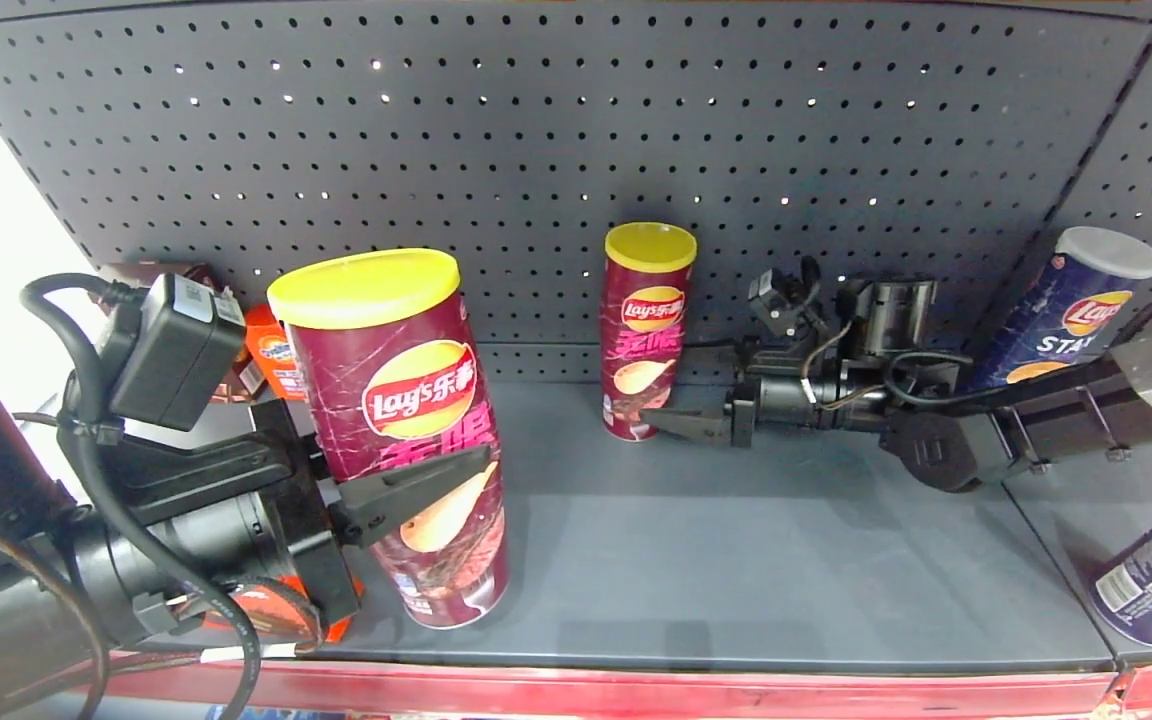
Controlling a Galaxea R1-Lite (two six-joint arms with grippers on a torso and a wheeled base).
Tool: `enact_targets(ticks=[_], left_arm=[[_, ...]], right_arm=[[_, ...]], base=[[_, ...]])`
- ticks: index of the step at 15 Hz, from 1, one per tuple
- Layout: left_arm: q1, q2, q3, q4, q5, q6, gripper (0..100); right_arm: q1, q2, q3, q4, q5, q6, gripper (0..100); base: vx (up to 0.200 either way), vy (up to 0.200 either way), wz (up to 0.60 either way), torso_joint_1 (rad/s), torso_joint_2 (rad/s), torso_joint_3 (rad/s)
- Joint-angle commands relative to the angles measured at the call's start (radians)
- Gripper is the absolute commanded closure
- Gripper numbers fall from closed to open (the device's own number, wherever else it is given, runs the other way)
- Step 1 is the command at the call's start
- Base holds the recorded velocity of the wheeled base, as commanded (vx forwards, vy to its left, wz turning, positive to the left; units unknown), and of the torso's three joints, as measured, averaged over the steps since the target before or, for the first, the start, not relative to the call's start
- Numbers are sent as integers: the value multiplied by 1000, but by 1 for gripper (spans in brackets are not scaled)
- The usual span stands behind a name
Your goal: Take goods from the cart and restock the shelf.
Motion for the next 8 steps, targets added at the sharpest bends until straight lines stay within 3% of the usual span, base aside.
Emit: enact_targets(ticks=[1, 5, 8], left_arm=[[1, 2, -1, 0, 0, 0, 100], [1, 4, 5, 0, 0, 0, 100], [1, 4, 5, 0, 0, 0, 100]], right_arm=[[9, -6, 15, 0, 0, 0, 0], [12, -74, 110, -2, -1, -6, 0], [11, -61, 86, -2, -41, -2, 0]], base=[[0, 0, 0, 0, 0, 0], [0, 0, 0, 0, 0, 0], [0, 0, 0, 0, 0, 0]])
